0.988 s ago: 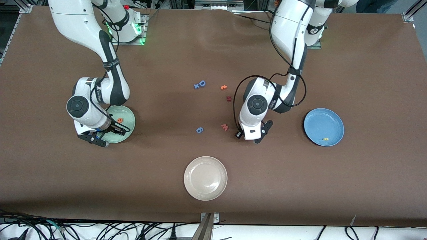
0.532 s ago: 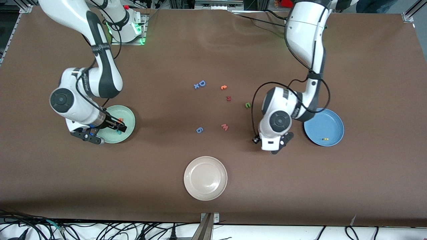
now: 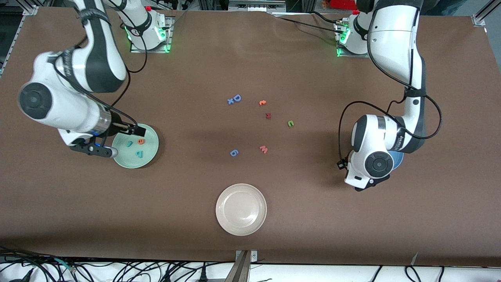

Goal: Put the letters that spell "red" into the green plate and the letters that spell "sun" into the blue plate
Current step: 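Release the u onto the blue plate while the right gripper retracts to rest, then move the left gripper over the green u letter, then lower the left gripper and grasp the green u, then carry the green u to the blue plate and open the left gripper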

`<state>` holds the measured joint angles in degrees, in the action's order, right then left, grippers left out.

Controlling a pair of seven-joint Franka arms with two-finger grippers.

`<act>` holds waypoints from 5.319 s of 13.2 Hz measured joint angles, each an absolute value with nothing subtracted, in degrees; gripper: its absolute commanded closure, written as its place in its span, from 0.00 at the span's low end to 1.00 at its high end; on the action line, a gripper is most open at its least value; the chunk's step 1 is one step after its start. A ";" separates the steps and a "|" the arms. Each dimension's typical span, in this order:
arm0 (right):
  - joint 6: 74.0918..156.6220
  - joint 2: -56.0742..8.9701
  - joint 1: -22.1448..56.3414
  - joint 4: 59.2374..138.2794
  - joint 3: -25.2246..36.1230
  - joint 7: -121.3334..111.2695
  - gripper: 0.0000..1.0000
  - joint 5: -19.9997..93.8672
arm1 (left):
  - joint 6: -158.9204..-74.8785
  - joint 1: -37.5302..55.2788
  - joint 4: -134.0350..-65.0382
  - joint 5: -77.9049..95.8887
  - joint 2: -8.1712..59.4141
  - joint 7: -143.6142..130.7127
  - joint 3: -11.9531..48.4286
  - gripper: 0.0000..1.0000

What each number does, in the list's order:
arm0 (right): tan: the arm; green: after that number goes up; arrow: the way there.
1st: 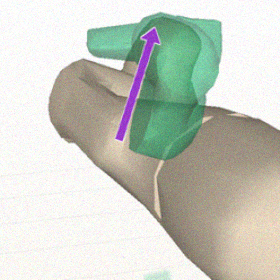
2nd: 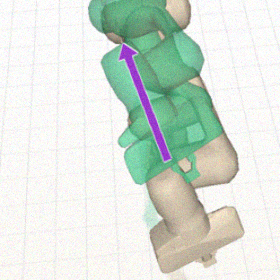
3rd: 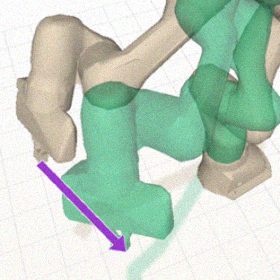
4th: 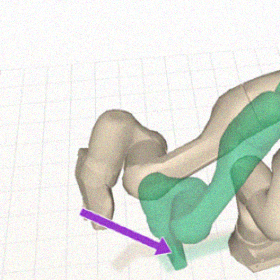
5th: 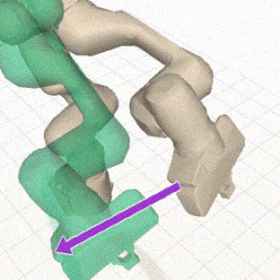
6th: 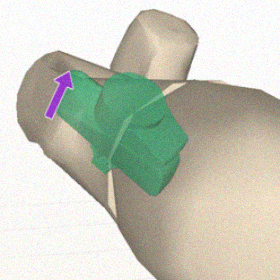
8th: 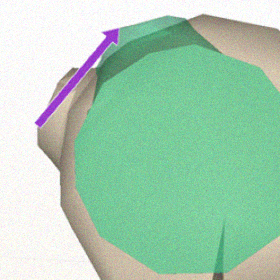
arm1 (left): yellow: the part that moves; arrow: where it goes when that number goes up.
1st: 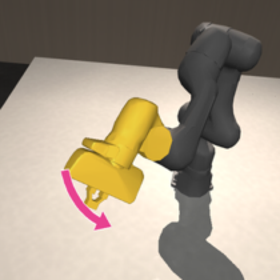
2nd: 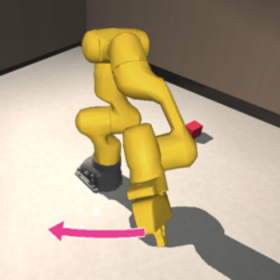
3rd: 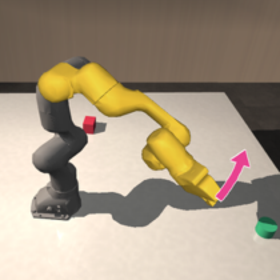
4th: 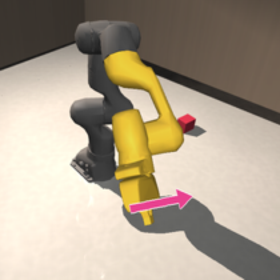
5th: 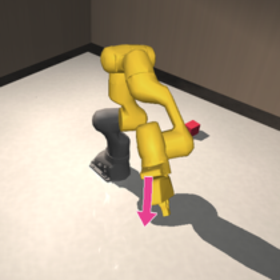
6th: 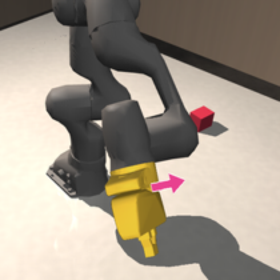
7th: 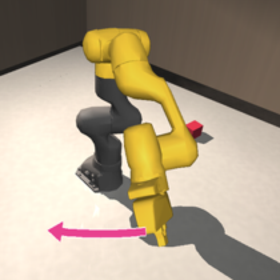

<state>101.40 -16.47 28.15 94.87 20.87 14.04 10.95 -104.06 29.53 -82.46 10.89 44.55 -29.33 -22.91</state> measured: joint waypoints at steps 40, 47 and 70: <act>96.14 2.34 2.39 98.55 0.78 1.90 0.00 2.49 | -146.75 32.08 -124.00 7.26 24.75 -57.24 3.45 0.00; 96.14 2.19 2.43 98.49 0.78 1.90 0.00 2.49 | -148.96 32.58 -123.91 6.29 27.64 -58.41 3.45 0.49; 96.11 2.12 2.50 98.28 0.75 1.90 0.00 2.49 | -133.05 11.19 -119.85 -0.66 18.18 -26.08 2.42 0.83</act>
